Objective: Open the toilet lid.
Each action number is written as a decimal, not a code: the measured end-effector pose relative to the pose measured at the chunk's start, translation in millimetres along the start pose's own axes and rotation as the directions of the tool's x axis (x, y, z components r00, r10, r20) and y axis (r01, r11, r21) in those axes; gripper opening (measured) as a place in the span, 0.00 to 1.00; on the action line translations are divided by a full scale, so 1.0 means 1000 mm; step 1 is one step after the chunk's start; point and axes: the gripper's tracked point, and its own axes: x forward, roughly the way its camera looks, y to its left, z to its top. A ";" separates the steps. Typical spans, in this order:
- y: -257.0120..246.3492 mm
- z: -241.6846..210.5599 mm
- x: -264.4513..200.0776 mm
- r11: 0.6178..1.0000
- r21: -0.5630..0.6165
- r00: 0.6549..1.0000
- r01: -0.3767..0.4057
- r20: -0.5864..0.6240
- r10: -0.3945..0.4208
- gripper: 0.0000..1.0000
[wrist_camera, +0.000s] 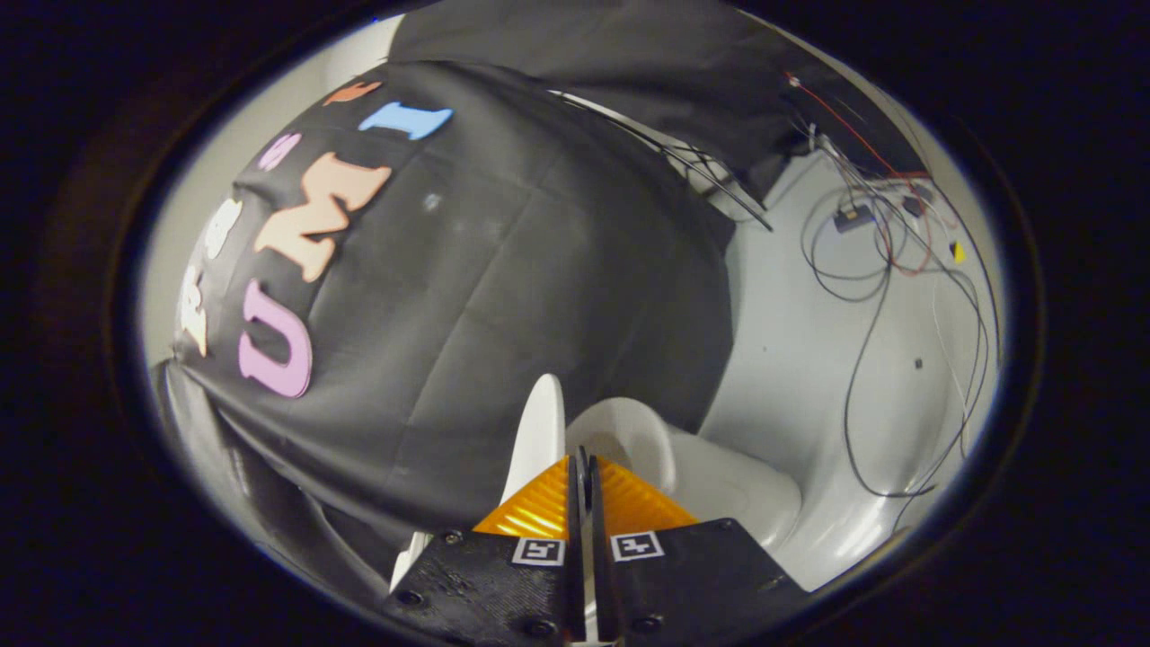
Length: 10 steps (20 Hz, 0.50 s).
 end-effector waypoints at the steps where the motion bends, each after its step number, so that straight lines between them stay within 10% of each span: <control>1: 0.014 0.002 -0.004 0.999 -0.043 1.000 -0.008 0.008 0.008 0.05; 10: 0.182 -0.013 -0.028 0.920 -0.369 0.988 -0.135 0.015 0.151 0.04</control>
